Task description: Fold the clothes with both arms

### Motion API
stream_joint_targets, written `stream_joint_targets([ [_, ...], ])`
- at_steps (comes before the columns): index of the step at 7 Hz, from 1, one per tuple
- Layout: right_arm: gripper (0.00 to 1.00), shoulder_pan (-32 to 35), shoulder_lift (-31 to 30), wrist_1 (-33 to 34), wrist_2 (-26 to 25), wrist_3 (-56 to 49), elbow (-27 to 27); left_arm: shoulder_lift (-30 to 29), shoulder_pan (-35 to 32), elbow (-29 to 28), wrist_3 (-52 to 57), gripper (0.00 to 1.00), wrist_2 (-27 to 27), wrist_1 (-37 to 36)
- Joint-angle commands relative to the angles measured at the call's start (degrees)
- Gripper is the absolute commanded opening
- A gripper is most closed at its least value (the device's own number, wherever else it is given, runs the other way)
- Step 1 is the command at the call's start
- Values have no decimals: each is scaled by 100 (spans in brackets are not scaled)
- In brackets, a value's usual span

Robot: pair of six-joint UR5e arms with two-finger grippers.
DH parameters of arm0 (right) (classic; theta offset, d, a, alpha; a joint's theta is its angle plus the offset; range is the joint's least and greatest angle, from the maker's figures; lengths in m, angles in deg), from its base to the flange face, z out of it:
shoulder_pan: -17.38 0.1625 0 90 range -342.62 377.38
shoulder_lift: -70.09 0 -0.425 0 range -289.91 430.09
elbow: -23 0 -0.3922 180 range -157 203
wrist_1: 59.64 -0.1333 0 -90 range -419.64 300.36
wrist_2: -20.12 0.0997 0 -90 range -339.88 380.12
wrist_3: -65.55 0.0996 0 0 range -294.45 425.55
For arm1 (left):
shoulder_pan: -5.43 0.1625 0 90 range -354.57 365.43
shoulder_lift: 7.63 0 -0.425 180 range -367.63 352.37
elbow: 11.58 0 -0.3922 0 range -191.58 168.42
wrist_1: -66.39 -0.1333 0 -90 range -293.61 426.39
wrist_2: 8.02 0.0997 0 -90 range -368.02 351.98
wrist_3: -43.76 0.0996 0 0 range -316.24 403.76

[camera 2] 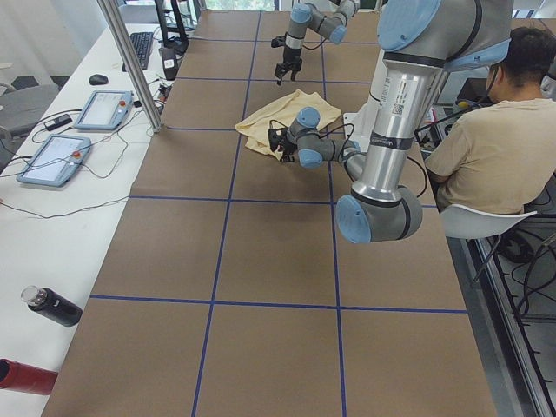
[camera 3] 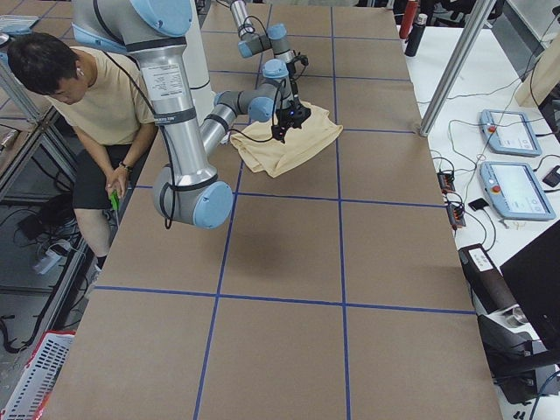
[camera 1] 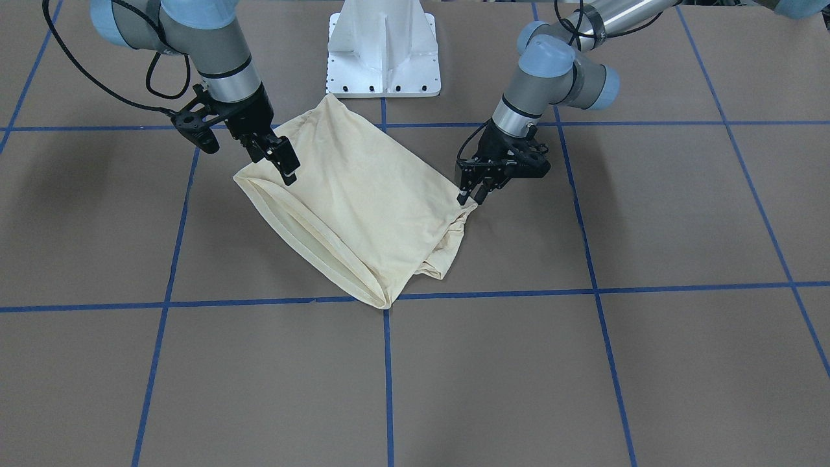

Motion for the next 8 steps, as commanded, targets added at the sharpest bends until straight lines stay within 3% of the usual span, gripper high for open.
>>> stream_joint_targets([
  [1, 100, 15, 74, 19, 3, 7, 9, 51, -15, -9, -3, 47, 0, -1],
  [3, 100, 15, 83, 19, 3, 16, 27, 51, -15, -9, -3, 47, 0, -10],
  [4, 100, 15, 74, 19, 3, 16, 27, 51, 2, -10, -11, 41, 0, -10],
  [6, 100, 15, 83, 19, 3, 16, 18, 51, 11, 8, -55, 0, 0, -10],
  [8, 100, 6, 83, 19, 3, 16, 18, 51, -41, 87, -21, 0, 0, -10],
])
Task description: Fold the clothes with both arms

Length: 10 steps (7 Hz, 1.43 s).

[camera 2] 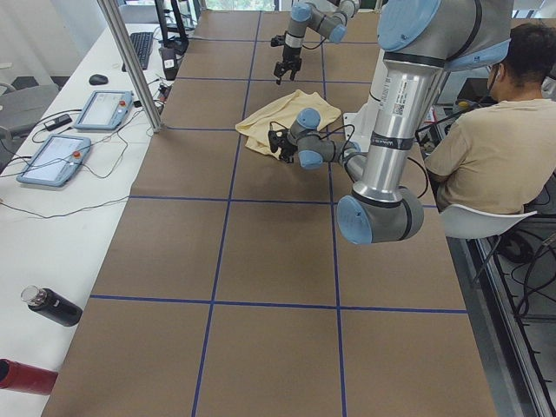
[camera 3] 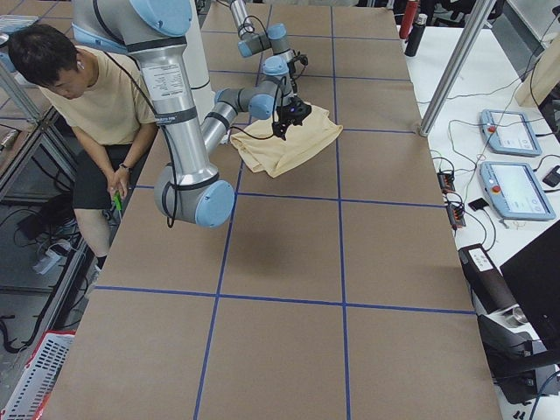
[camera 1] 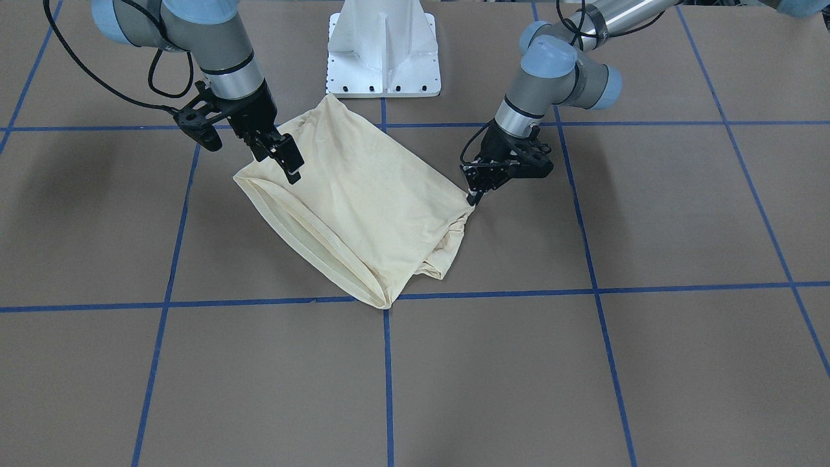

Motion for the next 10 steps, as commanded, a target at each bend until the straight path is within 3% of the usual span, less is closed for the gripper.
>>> stream_joint_targets([
  [1, 100, 13, 36, 0, 0, 0, -7, -4, -235, 158, 51, 0, -9, -9],
  [3, 100, 101, 36, 0, 0, -9, 2, -91, -884, -5, 1221, 0, -26, -17],
  [4, 100, 145, 36, 0, 9, -9, 2, -536, -1375, -564, 1655, 0, -52, 43],
  [6, 100, 172, 306, -44, -35, 9, -155, -1651, -1930, -2215, 2061, 0, -61, 358],
  [7, 100, 163, 639, -53, -44, 87, -382, -1778, -2116, -2796, 2316, 0, -53, 822],
  [8, 100, 93, 921, -96, -53, 392, -646, -1866, -2205, -2994, 2345, 44, -61, 974],
  [9, 100, -3, 1220, -210, -70, 796, -927, -1841, -2258, -2970, 2362, 62, -79, 1002],
  [10, 100, -248, 1284, -420, -331, 1313, -1008, -1797, -2320, -2865, 2363, 62, -105, 1011],
])
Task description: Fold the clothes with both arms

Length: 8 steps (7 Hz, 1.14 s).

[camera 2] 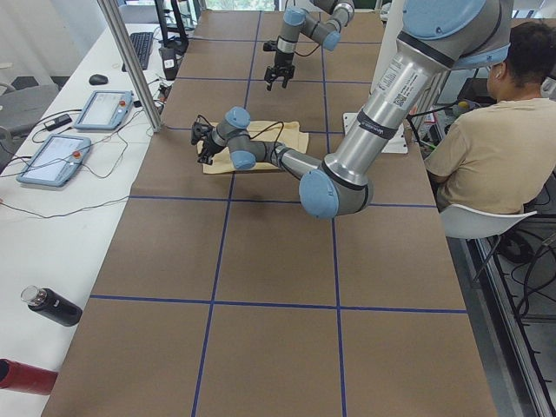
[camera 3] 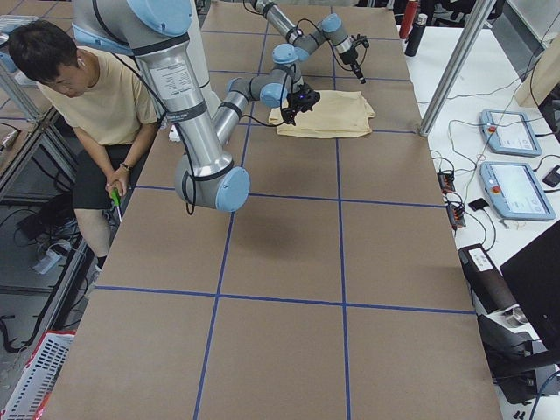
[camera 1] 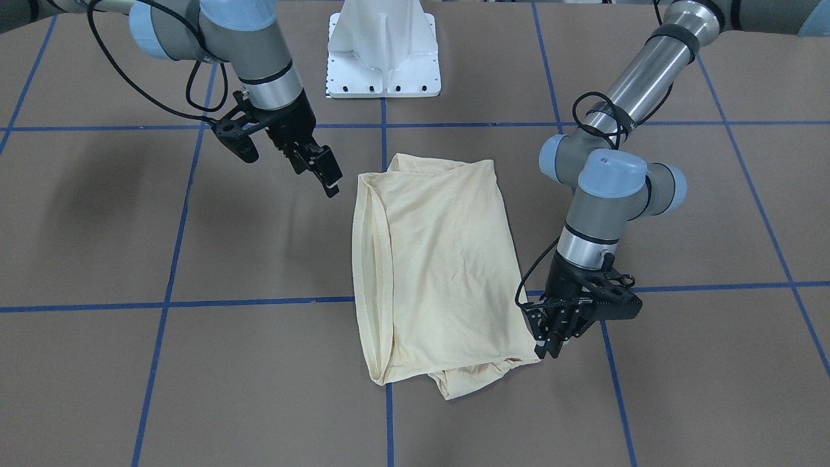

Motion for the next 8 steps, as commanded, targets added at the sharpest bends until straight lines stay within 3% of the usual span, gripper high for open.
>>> stream_joint_targets([
  [1, 100, -566, 176, -247, -568, 1408, -229, 394, -150, 342, 19, 62, -208, 56],
  [3, 99, -1269, 297, -266, -1594, 3167, -369, 801, -370, 844, 46, 61, -543, 47],
  [4, 99, -1403, 786, -257, -1861, 3522, -997, 820, -371, 881, 37, 61, -535, 38],
  [5, 99, -1422, 1348, -257, -1898, 3830, -1856, 846, -371, 995, 46, 61, -535, 29],
  [8, 96, -1492, 1423, -397, -1960, 3816, -2023, 864, -371, 1119, 37, 61, -535, 3],
])
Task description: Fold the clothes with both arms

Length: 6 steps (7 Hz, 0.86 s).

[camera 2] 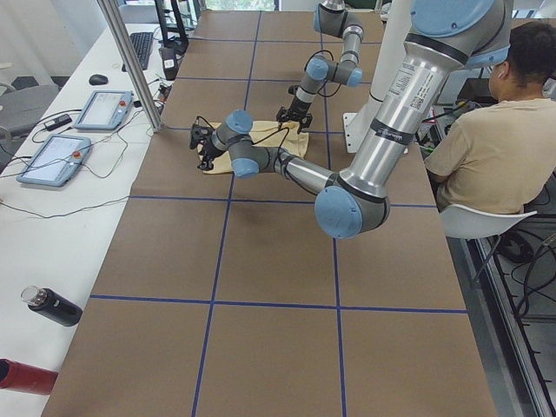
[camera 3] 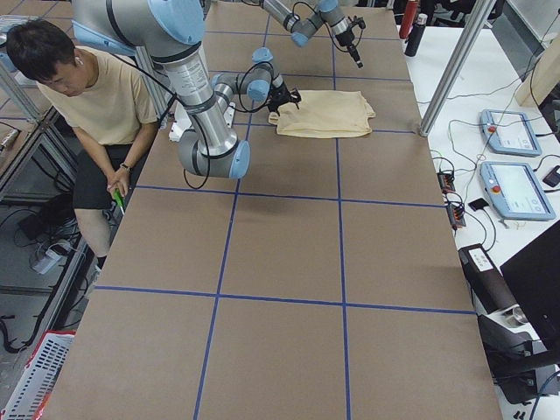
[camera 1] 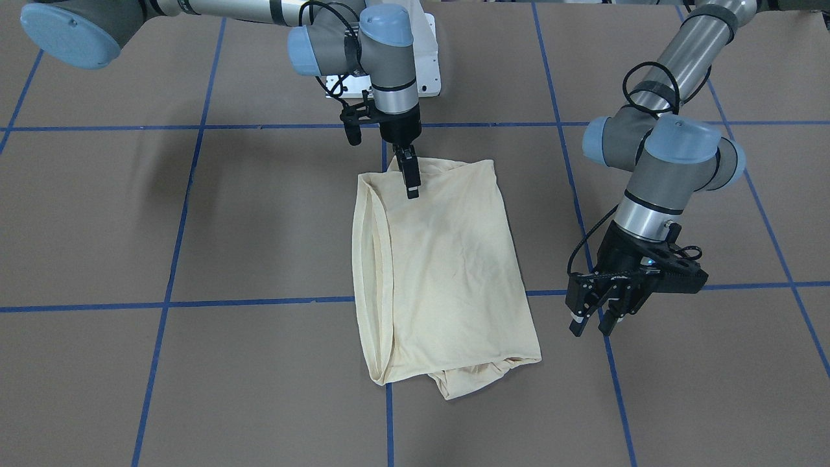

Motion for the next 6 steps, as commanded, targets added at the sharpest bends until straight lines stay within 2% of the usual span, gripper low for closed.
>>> stream_joint_targets([
  [1, 96, -25, 29, 28, 56, -68, -19, 1, 2, 42, -3, 61, -4, -9],
  [2, 95, -17, 29, 472, 457, -69, 190, 1, 2, 42, -3, 61, -4, -9],
  [3, 93, -17, -145, 920, 914, -86, 705, 1, 2, 42, -3, 61, -4, -9],
  [6, 93, -184, -244, 934, 901, -121, 588, 1, 2, 42, -20, 61, 13, -9],
])
